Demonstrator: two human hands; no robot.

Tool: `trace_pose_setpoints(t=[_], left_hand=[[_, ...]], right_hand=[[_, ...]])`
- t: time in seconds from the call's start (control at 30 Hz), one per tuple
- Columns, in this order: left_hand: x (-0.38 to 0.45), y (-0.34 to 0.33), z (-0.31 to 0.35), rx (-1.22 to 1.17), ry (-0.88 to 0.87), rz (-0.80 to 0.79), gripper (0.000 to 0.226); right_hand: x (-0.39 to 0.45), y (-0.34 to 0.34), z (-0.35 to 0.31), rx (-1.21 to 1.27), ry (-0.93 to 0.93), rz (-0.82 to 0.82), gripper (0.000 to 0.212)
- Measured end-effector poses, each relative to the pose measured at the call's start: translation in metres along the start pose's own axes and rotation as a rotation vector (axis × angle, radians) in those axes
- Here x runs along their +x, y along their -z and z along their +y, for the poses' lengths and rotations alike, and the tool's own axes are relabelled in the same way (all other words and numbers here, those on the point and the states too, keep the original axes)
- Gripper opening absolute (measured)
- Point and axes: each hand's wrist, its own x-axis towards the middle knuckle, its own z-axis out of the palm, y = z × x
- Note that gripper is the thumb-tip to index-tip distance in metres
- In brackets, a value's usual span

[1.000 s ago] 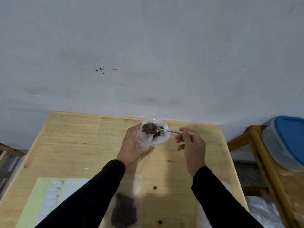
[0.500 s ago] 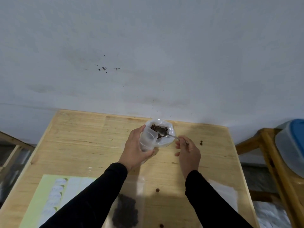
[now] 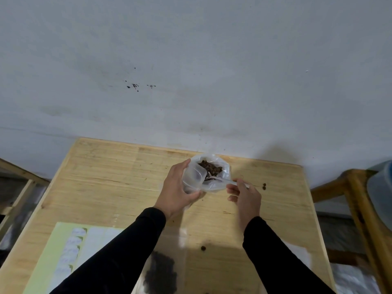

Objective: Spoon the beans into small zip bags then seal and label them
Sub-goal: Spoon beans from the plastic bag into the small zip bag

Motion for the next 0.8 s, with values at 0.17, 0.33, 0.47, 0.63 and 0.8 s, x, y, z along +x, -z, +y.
trace_pose_setpoints(t=[0.17, 0.33, 0.47, 0.63, 0.8], left_hand=[[0.0, 0.001, 0.0, 0.004, -0.008, -0.006, 0.094], [-0.001, 0.003, 0.0, 0.007, -0.038, -0.003, 0.095], [0.0, 0.004, 0.001, 0.008, -0.056, 0.001, 0.097], [-0.001, 0.004, 0.004, 0.019, -0.09, -0.008, 0.097], [-0.001, 0.004, 0.007, 0.025, -0.125, -0.002, 0.095]], right_hand=[[-0.002, 0.008, -0.014, 0.03, 0.057, 0.039, 0.015], [-0.015, 0.012, -0.03, 0.08, 0.123, 0.034, 0.017], [-0.033, 0.011, -0.041, 0.084, 0.185, -0.012, 0.016], [-0.055, 0.011, -0.041, -0.171, 0.406, -0.105, 0.016], [-0.063, 0.025, -0.031, -0.457, 0.598, -0.093, 0.017]])
